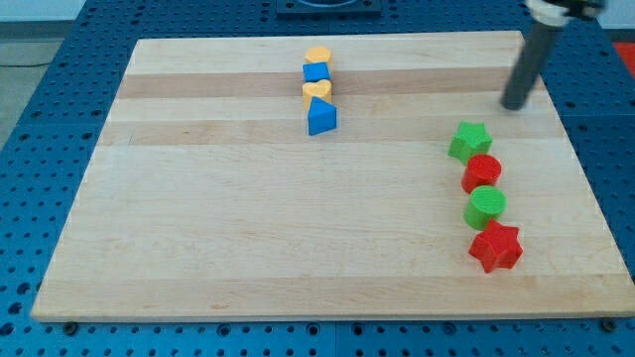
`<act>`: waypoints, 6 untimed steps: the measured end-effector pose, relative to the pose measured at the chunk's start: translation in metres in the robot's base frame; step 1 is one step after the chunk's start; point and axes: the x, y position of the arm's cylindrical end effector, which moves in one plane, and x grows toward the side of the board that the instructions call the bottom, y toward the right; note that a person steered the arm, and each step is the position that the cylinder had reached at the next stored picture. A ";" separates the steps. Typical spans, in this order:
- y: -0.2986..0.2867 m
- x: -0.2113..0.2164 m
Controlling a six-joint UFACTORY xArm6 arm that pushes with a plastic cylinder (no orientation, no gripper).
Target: Tap the triangle to the left side
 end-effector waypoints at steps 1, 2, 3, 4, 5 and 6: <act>-0.062 0.009; -0.096 0.047; -0.155 0.079; -0.229 0.088; -0.276 0.077; -0.276 0.046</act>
